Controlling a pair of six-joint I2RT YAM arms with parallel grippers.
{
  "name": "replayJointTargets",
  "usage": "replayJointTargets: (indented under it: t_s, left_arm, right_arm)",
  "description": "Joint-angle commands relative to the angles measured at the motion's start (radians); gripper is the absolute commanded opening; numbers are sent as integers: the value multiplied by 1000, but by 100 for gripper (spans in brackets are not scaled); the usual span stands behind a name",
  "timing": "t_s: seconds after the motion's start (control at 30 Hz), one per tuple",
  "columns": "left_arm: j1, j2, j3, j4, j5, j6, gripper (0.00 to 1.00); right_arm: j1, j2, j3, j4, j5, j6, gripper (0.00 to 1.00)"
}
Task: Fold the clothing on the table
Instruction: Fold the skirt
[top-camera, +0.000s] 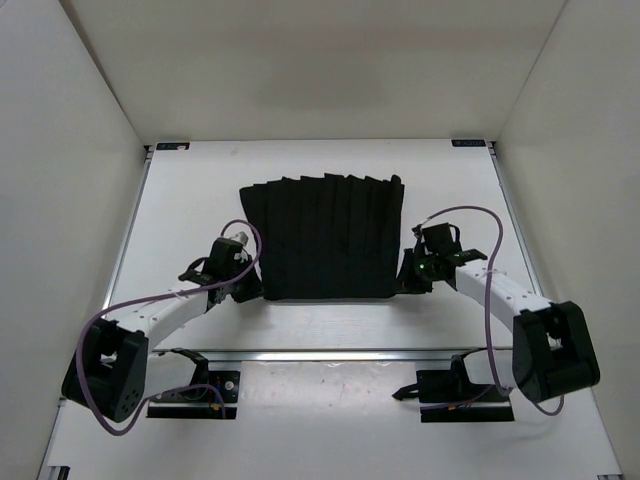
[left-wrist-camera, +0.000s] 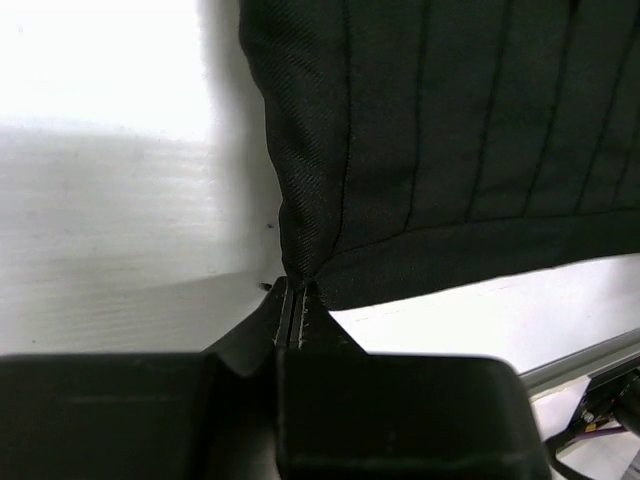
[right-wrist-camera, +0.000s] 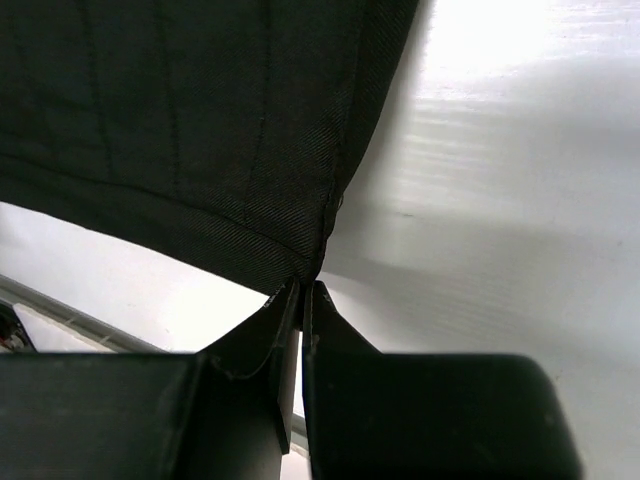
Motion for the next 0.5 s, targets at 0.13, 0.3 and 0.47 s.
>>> replayJointTargets:
  t_s: [0.13,0.3,0.47]
  left_arm:
    - [39,68,155,-82,12,118,0]
    - [42,252,314,-76,44,163,0]
    - [45,470,633,-148,44,238,0]
  right_arm:
    - [-6,124,105,68,-22,-37,0]
    - [-73,219,172,95,-41,-78,0]
    - [-148,416,478,-48,-19,-194,0]
